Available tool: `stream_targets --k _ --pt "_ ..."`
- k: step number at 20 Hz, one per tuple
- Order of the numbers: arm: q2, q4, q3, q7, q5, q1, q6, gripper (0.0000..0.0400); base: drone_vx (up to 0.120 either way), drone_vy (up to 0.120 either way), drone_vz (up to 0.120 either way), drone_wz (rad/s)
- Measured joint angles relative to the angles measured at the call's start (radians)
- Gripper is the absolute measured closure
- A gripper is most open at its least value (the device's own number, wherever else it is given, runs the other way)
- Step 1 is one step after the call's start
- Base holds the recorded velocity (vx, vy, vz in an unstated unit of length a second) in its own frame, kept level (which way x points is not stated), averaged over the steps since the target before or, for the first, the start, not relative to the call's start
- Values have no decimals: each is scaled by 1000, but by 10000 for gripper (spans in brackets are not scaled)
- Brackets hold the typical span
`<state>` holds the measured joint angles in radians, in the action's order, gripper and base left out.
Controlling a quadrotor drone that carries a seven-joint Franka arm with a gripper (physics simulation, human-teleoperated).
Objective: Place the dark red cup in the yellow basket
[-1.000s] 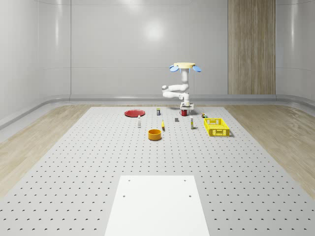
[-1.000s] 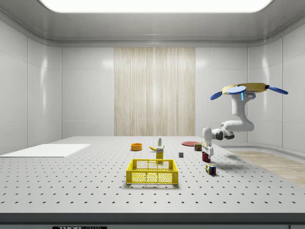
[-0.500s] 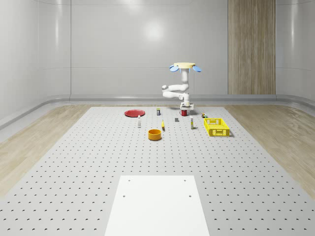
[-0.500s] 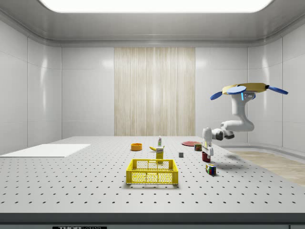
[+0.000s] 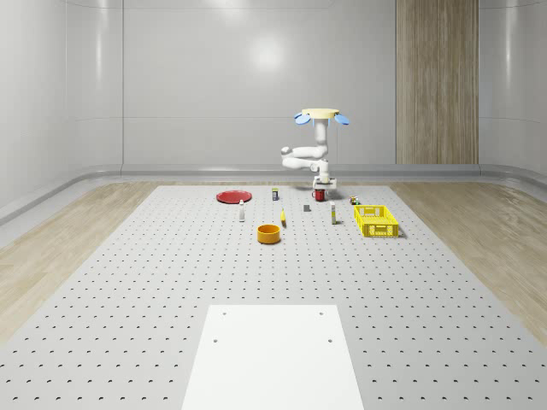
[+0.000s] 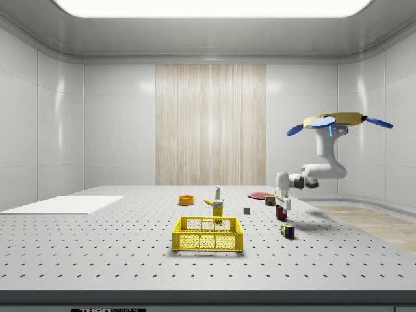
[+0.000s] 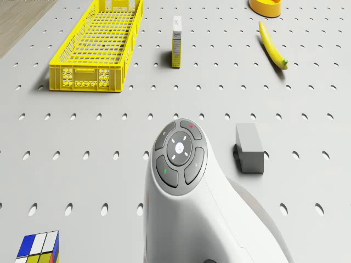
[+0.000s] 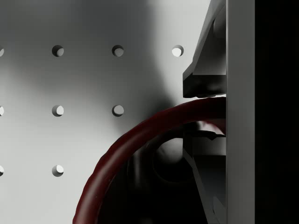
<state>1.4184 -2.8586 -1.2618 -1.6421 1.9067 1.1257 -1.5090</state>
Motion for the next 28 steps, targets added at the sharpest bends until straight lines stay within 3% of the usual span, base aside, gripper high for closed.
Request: stream_targets --k 5,17,28 --pt "4 -9 -50 -6 -50 2 12 300 0 96 120 0" --pt "27 -12 -81 -14 -86 9 -1 300 120 120 120 0" --pt "48 -12 -87 -18 -96 14 -20 300 120 120 4 0"
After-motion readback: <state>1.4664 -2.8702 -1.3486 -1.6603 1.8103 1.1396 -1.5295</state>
